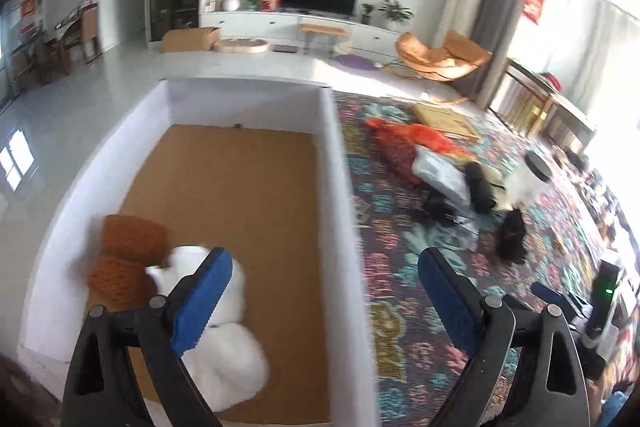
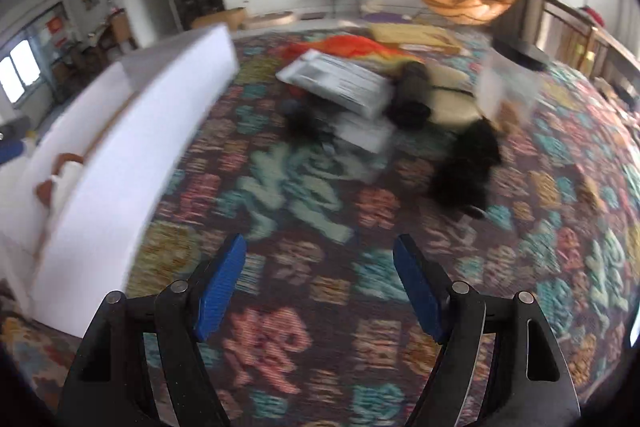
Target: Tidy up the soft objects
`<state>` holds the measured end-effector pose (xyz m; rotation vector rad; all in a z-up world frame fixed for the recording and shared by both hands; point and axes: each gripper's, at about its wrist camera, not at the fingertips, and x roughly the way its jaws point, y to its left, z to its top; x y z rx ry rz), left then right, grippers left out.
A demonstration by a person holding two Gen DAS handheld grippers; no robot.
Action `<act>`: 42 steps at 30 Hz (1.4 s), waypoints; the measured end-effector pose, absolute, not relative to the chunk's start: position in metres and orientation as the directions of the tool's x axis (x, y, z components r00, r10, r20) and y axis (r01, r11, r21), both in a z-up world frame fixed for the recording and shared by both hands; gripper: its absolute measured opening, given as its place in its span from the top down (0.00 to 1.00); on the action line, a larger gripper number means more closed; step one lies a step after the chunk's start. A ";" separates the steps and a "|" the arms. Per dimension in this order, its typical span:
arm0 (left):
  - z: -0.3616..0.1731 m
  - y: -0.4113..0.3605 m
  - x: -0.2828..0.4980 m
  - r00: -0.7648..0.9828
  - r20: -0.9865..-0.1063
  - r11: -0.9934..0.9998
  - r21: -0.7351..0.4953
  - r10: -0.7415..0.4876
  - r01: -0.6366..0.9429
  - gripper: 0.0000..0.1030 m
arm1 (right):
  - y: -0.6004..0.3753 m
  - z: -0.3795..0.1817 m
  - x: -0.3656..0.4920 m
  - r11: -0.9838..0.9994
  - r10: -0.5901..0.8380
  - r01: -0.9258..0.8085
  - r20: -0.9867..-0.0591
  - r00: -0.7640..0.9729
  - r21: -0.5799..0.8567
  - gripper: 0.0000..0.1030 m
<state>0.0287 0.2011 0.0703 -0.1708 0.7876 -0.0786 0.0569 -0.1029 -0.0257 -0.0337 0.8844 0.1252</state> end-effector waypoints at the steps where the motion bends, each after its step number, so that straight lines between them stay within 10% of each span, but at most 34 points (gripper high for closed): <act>1: 0.071 0.176 0.029 0.700 -0.693 0.982 -0.179 -0.172 0.065 0.09 | -0.120 -0.032 0.055 0.997 0.050 -0.081 -0.770 0.636 -0.002 0.23; 10: -0.022 0.000 0.074 0.521 -0.805 0.952 -0.173 -0.285 0.254 0.08 | -0.233 -0.044 0.072 0.980 -0.127 0.200 -0.749 0.650 0.007 0.23; 42: -0.083 -0.002 0.136 0.564 -0.812 0.976 -0.033 -0.151 0.214 0.00 | -0.256 -0.066 0.083 0.971 -0.153 0.238 -0.772 0.617 -0.001 0.16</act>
